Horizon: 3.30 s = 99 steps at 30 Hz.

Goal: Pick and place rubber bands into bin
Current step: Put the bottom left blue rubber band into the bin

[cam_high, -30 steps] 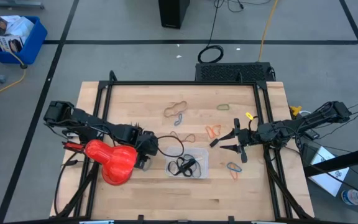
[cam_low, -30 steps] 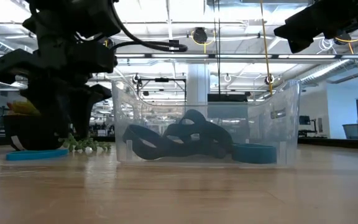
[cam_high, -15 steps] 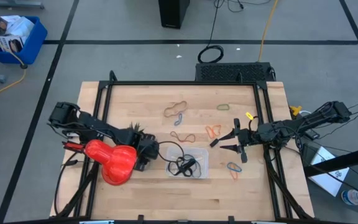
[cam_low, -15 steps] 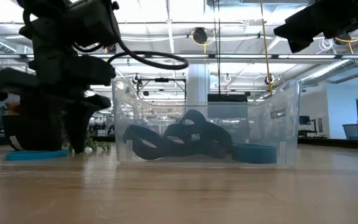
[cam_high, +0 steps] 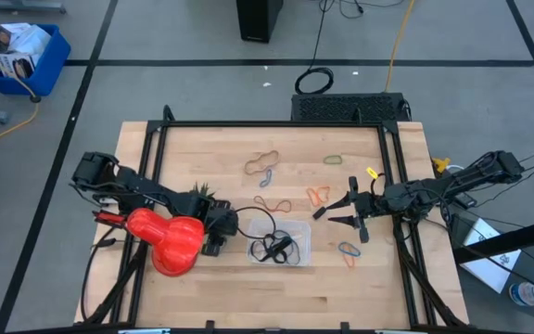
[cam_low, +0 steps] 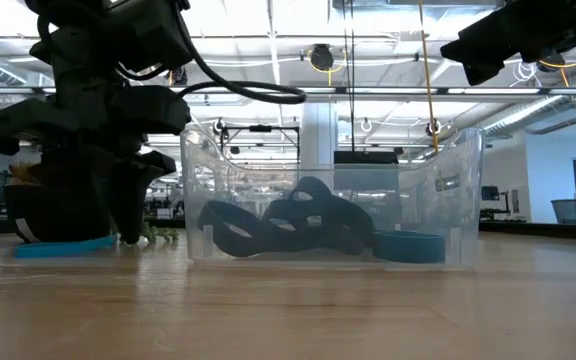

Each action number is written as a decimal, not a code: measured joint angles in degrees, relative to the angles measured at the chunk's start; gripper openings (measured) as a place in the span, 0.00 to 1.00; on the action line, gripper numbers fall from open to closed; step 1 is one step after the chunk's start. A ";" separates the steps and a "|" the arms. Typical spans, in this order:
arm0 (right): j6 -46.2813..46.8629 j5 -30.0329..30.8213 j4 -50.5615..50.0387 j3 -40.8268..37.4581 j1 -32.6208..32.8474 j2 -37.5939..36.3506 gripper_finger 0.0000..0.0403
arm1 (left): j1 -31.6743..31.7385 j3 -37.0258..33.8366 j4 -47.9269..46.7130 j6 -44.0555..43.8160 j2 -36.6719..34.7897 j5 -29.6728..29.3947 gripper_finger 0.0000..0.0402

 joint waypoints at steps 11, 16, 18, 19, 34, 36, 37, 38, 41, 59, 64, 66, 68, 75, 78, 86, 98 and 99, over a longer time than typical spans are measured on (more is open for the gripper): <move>-0.17 0.00 -0.03 0.00 0.00 0.00 0.35 | -1.09 0.07 -2.29 4.94 0.13 -0.30 0.46; -0.17 0.00 -0.03 0.00 -0.01 0.00 0.35 | -1.83 0.07 -1.95 4.97 0.13 -0.87 0.44; -0.17 0.00 -0.05 0.00 0.00 0.00 0.35 | -2.08 0.07 -1.93 4.96 0.13 -0.94 0.39; -0.17 0.00 -0.03 0.00 -0.01 0.00 0.35 | -2.10 0.07 -1.93 4.98 0.13 -0.96 0.36; -0.17 0.00 -0.05 -0.07 0.01 0.00 0.35 | -0.74 0.07 1.55 1.14 -0.56 4.80 0.01; -0.17 0.00 -0.03 -0.07 0.00 0.00 0.35 | -0.05 0.07 4.43 -0.09 -1.11 9.84 0.01; -0.17 0.00 -0.03 -0.07 0.00 -0.01 0.35 | 0.28 0.07 5.56 -0.86 -1.57 12.21 0.01; -0.17 0.00 -0.03 -0.07 0.01 -0.02 0.35 | 0.67 0.07 7.01 -1.60 -2.13 14.45 0.01; -0.17 0.00 -0.04 -0.07 -0.01 -0.02 0.35 | 2.38 0.15 10.37 -3.04 -3.84 20.00 0.01; -0.75 0.00 -0.03 -0.07 0.01 -0.02 0.35 | 11.06 0.13 39.20 -23.14 -9.03 36.41 0.01; -1.67 0.00 -0.03 -0.07 0.01 -0.02 0.35 | 10.69 0.13 39.31 -21.66 -8.60 32.93 0.01; -1.73 0.00 -0.03 -0.07 0.00 -0.02 0.35 | 10.70 0.13 38.64 -21.60 -8.51 30.80 0.01; -1.96 0.00 -0.03 -0.07 -0.01 -0.02 0.35 | 10.73 0.15 38.84 -21.40 -7.63 27.15 0.01; -3.17 0.02 0.00 -0.07 -0.01 0.00 0.35 | 10.51 0.14 38.46 -20.28 -3.61 20.43 0.01; -3.19 0.02 0.00 -0.07 -0.01 0.00 0.35 | 9.81 0.11 38.30 -18.32 -1.26 17.60 0.02; -3.02 0.02 -0.03 -0.07 -0.01 0.00 0.35 | 9.22 0.11 38.68 -13.81 4.18 12.69 0.03; -2.75 0.02 -0.03 -0.07 -0.01 0.00 0.35 | 9.20 0.13 42.03 -13.11 5.53 11.90 0.05; -2.75 0.02 -0.03 -0.07 -0.01 0.00 0.35 | 9.20 0.13 42.29 -13.10 5.55 11.88 0.07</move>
